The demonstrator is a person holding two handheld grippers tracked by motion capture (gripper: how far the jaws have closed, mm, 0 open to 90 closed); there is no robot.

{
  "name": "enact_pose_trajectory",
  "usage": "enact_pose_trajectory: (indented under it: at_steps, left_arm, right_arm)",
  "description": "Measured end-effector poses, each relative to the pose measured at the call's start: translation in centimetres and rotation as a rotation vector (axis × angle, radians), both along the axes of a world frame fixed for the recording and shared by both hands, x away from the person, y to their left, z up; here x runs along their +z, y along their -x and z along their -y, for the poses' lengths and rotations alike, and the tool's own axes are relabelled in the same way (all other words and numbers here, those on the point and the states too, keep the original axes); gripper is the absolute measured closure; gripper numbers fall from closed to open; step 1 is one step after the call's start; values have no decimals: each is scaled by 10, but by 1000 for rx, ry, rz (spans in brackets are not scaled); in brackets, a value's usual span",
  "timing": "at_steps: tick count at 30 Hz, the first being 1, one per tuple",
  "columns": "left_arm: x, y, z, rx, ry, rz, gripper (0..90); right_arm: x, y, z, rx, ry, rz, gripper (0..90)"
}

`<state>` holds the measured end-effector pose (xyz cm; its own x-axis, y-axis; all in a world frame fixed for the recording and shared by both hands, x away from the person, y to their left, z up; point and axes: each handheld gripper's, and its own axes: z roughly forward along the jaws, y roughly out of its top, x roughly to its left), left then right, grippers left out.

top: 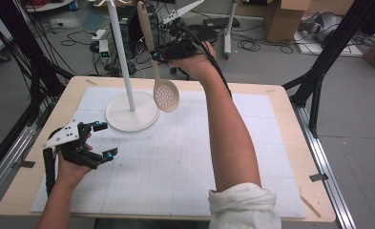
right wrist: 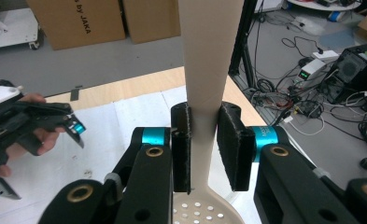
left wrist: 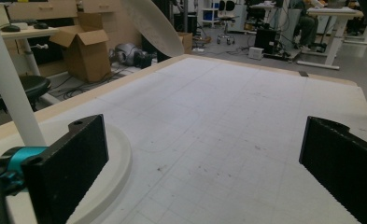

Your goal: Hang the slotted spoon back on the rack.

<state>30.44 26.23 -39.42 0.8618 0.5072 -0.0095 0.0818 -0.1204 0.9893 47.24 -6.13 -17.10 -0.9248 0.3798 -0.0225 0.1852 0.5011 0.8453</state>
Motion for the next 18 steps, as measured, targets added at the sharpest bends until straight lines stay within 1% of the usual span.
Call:
enact_pose_trajectory:
  at_steps: [1, 5, 6, 9, 11, 13, 15, 18]
  left_arm:
    - [0, 0, 0, 0, 0, 0, 18]
    - [0, 0, 0, -1, 3, -1, 18]
    - [0, 0, 0, 0, 5, 1, 18]
    - [0, 0, 0, 0, 3, 0, 18]
    - [-1, 0, 0, 1, 0, 0, 18]
    - [-1, 0, 1, -1, -2, -2, 18]
    - [-1, 0, 0, 0, 0, -1, 18]
    - [0, 0, 0, 0, 2, 4, 18]
  right_arm:
    - [0, -3, -1, -1, -3, -3, 761]
    - [0, -13, -7, -6, 12, -21, 761]
    - [1, -17, -9, -5, 11, -16, 761]
    - [4, -24, -12, -9, 3, -23, 761]
    - [5, -30, -16, -13, 23, -23, 761]
    - [6, -34, -19, -21, 32, -24, 761]
    - [5, -37, -22, -19, 23, -33, 761]
    - [2, -40, -26, -15, 27, -50, 761]
